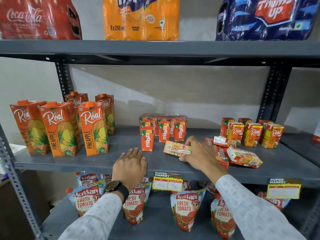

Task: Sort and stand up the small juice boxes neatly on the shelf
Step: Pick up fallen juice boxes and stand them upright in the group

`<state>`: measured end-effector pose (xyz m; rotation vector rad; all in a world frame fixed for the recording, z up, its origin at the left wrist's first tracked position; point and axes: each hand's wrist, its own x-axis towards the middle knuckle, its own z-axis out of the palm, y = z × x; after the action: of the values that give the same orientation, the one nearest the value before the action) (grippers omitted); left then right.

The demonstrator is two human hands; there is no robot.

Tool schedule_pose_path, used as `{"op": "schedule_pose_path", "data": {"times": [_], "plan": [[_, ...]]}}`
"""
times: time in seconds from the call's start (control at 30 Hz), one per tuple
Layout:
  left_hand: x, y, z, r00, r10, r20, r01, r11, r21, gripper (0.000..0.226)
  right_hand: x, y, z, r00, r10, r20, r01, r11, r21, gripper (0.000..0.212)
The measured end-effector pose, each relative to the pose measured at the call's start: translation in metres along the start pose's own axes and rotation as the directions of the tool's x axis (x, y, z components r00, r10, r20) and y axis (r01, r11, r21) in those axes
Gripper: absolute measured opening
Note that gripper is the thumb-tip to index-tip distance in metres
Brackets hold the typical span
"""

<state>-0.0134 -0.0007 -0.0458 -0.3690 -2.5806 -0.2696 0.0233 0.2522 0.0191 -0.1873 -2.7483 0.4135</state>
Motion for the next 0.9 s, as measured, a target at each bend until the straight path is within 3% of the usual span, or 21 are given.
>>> {"op": "schedule_pose_path", "data": {"times": [0.13,0.23,0.4,0.5,0.7,0.8,0.9], "plan": [[0.001,0.000,0.001,1.000,-0.002,-0.002,0.002,1.000,0.000,0.067,0.006,0.006,-0.008,0.999,0.005,-0.038,0.011,0.913,0.408,0.047],[0.001,-0.001,0.002,1.000,-0.005,-0.002,0.005,1.000,-0.002,0.066,0.018,0.006,-0.021,0.994,0.043,-0.101,0.024,0.815,0.578,0.051],[0.000,0.000,0.002,1.000,-0.008,-0.010,0.008,1.000,-0.008,0.067,0.034,0.003,-0.012,0.991,0.028,-0.127,0.063,0.751,0.658,0.060],[0.001,0.001,0.001,1.000,-0.009,-0.008,0.009,1.000,-0.001,0.066,0.033,0.003,0.008,0.995,0.027,-0.092,0.054,0.630,0.774,0.059],[0.001,0.001,0.000,1.000,-0.005,-0.005,0.005,1.000,0.003,0.064,0.032,0.007,0.035,1.000,0.001,-0.020,0.016,0.549,0.835,0.051],[0.001,-0.001,0.001,1.000,-0.004,-0.002,0.004,1.000,0.005,0.063,0.032,0.006,0.034,1.000,-0.011,0.004,0.002,0.563,0.827,0.053],[0.001,0.000,0.002,1.000,-0.003,-0.005,0.003,1.000,0.008,0.062,0.026,-0.004,0.033,0.999,0.000,-0.034,0.024,0.702,0.712,0.067]]}}
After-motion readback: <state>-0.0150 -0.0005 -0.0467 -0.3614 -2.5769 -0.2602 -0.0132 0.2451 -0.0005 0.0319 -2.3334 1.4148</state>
